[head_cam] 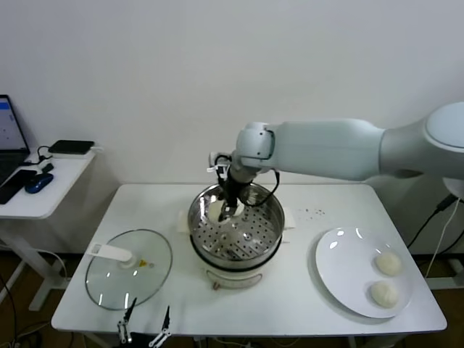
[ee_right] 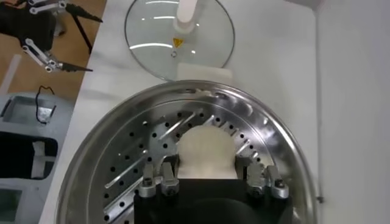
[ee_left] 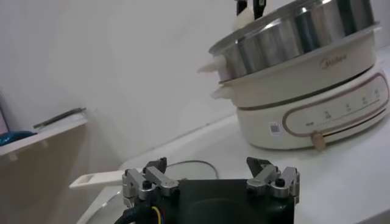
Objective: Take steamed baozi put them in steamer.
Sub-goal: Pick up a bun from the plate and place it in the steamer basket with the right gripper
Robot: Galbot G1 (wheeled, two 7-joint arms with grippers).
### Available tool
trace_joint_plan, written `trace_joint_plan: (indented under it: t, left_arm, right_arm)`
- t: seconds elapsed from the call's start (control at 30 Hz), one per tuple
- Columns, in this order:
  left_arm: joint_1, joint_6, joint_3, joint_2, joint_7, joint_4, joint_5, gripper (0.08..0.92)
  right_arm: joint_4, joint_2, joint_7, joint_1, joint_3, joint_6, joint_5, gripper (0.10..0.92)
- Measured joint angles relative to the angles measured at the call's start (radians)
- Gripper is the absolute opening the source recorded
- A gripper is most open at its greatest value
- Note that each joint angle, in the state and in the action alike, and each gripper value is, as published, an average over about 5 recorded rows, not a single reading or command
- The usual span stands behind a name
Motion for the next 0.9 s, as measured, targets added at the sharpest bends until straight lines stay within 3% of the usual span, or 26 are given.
trace_joint_plan:
  t: [0.47, 0.73, 0.9]
  left_arm:
    - [-0.002, -0.001, 0.002, 0.000, 0.003, 0.006, 0.007, 0.823]
    - [-0.002, -0.001, 0.005, 0.000, 0.004, 0.002, 0.010, 0.823]
    - [0.003, -0.003, 0.006, 0.000, 0.004, -0.001, 0.015, 0.823]
  right_arm:
    - [-0.072, 0.048, 0.000, -0.079, 0.017, -0.003, -0.016, 0.617]
    - [-0.079, 0.048, 0.005, -0.082, 0.023, -0.002, -0.023, 0.795]
    - [-0.066, 0.030, 0.000, -0.063, 0.021, 0.004, -0.019, 0.822]
